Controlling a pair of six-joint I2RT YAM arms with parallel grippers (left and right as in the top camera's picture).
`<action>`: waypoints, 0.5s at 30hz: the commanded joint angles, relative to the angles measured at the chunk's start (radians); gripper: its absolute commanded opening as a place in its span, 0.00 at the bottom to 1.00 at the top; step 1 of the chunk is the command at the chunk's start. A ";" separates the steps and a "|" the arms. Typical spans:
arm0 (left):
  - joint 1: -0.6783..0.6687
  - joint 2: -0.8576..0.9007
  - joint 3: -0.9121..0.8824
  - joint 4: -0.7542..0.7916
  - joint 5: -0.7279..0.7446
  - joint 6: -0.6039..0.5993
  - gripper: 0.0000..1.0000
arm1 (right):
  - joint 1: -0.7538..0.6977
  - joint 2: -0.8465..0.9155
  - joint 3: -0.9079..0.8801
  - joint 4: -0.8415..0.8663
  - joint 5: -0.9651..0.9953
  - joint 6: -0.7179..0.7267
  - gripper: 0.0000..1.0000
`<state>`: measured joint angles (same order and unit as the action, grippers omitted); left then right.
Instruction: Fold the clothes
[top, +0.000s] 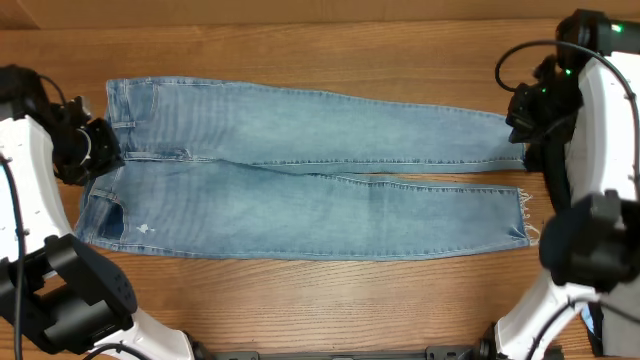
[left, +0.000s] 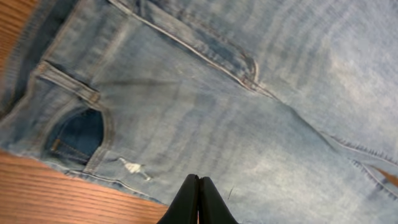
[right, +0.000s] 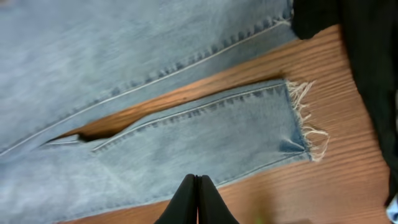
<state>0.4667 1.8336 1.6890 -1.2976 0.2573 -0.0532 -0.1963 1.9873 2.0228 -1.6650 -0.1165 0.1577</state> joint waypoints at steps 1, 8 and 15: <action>-0.050 -0.001 -0.065 -0.010 -0.013 -0.014 0.04 | -0.005 -0.268 -0.129 0.046 0.014 0.061 0.04; -0.246 -0.032 -0.219 0.084 -0.031 -0.027 0.04 | -0.081 -0.638 -0.663 0.242 0.012 0.084 0.11; -0.412 -0.077 -0.276 0.171 -0.227 -0.142 0.04 | -0.155 -0.634 -0.968 0.375 -0.084 0.081 0.04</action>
<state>0.1009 1.8153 1.4235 -1.1538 0.1738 -0.1020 -0.3355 1.3415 1.1397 -1.3445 -0.1459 0.2352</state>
